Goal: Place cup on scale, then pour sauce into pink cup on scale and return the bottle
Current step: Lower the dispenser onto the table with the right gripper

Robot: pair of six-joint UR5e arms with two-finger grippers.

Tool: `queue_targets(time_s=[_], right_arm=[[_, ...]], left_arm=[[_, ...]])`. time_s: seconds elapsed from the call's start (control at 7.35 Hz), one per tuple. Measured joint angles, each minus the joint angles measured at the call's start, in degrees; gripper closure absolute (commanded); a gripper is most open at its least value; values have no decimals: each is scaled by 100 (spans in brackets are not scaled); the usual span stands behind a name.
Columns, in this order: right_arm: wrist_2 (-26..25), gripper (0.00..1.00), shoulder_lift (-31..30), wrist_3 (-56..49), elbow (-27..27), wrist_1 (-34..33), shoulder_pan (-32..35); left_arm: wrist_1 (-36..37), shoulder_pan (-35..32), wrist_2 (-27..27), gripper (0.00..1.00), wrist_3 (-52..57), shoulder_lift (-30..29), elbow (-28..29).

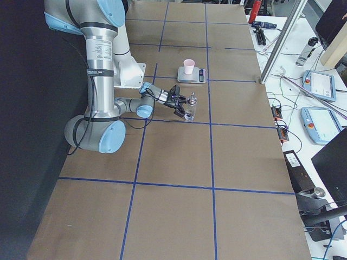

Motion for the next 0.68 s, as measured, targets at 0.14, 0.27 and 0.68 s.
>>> queue_targets(time_s=[0.14,0.27,0.68], right_arm=[[-2,0,0,0,8,0,0],[-10,0,-10,2,26,4,-3],[-186,0,-107,51,91,29,-156]], left_arm=[[0,0,0,0,0,-2,0],[0,1,0,0,0,-3,-3],[0,1,0,0,0,-21,-6]])
